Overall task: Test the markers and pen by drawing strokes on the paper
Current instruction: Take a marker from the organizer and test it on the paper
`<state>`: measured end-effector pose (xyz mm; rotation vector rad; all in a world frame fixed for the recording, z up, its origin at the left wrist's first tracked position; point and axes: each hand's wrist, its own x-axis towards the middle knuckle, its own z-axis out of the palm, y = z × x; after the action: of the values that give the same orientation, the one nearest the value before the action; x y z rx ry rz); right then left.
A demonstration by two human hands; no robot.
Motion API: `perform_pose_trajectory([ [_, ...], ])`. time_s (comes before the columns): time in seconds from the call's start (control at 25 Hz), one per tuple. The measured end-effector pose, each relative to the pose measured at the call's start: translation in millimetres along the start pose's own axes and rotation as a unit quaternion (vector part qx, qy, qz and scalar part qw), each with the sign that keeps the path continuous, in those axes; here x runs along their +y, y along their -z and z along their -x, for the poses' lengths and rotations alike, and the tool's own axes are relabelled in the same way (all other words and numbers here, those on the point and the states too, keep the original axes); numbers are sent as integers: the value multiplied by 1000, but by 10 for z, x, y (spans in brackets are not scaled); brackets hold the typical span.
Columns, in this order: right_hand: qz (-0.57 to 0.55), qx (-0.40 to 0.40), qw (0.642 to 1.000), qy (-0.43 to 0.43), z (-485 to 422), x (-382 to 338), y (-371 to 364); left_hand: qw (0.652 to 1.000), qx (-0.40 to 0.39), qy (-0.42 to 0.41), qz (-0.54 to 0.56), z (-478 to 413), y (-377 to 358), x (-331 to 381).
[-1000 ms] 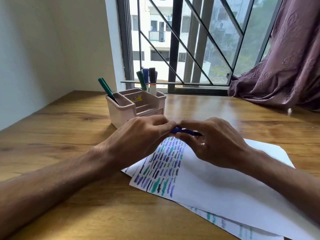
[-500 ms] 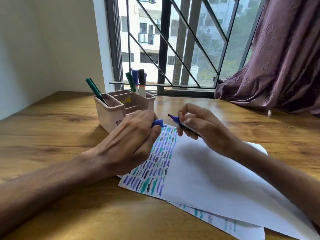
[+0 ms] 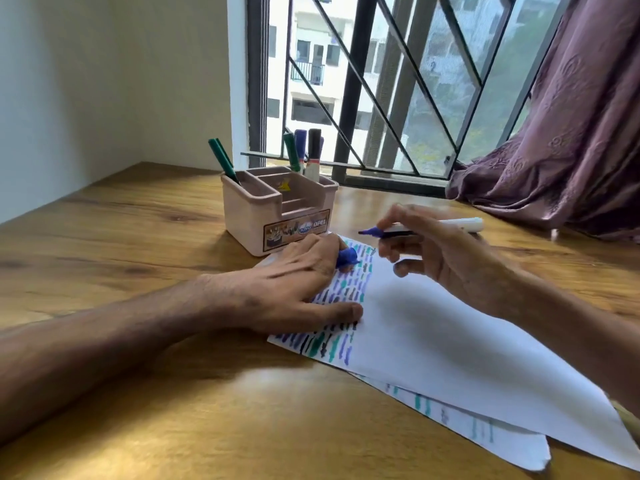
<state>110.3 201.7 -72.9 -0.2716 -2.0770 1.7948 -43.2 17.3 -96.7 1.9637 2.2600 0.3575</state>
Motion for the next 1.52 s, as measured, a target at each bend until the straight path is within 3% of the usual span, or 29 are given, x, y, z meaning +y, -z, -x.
perform_pose_trajectory([
  [0.12,72,21,997,-6,313,-62,-73,1000,6,-4,14,9,-42,-10],
  [0.32,94,-40,994,-34,885,-99,-344,1000,7,-4,13,17,-43,25],
  [0.64,257,-49,961,93,814,-11,-476,1000,7,1,14,4,-55,30],
  [0.92,283,-49,949,132,859,17,-463,1000,4,5,15,-18,-40,19],
  [1.52,310,-39,941,129,870,-12,-529,1000,11,10,11,-14,-54,34],
])
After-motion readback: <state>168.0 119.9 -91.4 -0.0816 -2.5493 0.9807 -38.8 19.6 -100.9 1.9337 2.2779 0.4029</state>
